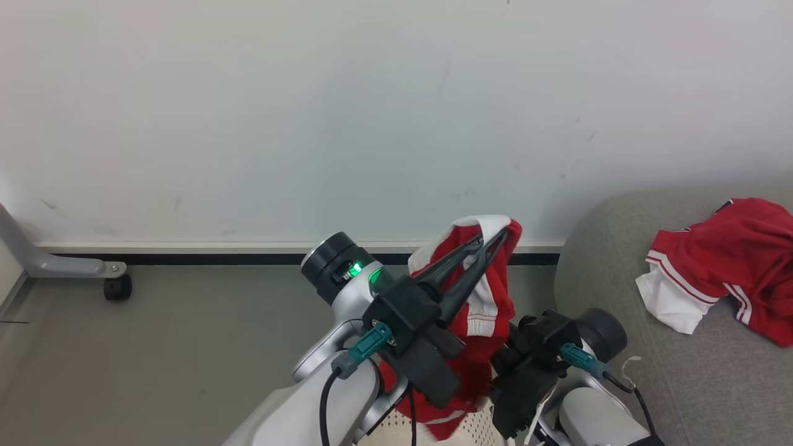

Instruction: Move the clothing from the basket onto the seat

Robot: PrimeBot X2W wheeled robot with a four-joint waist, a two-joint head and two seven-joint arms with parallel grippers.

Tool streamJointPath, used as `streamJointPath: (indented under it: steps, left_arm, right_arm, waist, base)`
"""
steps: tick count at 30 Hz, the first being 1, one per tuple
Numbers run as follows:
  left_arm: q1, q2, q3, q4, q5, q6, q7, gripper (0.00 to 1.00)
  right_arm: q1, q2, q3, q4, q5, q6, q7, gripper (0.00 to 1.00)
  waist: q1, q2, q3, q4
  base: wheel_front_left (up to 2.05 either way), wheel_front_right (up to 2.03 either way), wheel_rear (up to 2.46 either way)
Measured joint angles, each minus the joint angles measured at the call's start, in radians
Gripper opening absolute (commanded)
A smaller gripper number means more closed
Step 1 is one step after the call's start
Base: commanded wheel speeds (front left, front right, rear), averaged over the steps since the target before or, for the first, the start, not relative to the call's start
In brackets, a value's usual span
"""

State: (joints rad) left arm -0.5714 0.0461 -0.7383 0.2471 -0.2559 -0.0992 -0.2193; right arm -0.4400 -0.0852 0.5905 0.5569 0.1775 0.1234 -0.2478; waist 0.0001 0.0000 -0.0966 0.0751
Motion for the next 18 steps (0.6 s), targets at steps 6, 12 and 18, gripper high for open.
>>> streamJointPath:
  steps: [6,12,18]
  left_arm:
    - [0.023,0.011,0.039,0.008,-0.021,0.021,0.014,0.00]
    - [0.071,0.038,0.066,0.026,-0.054,0.039,0.019,0.95]
    - [0.118,0.040,0.070,0.028,-0.069,0.047,0.019,1.00]
  right_arm:
    - [-0.019,-0.002,0.008,0.025,0.008,0.000,0.000,0.00]
    - [-0.039,-0.040,-0.003,0.027,0.012,0.000,0.000,0.00]
    - [-0.057,-0.103,-0.029,0.008,0.015,0.000,-0.001,0.00]
  waist:
    - [0.0000,0.0000,0.011,-0.016]
    - [0.0000,0.0000,0.018,-0.051]
    - [0.0000,0.0000,0.023,-0.099]
  base:
    - [0.00,0.00,0.00]
    - [0.00,0.00,0.00]
    - [0.00,0.00,0.00]
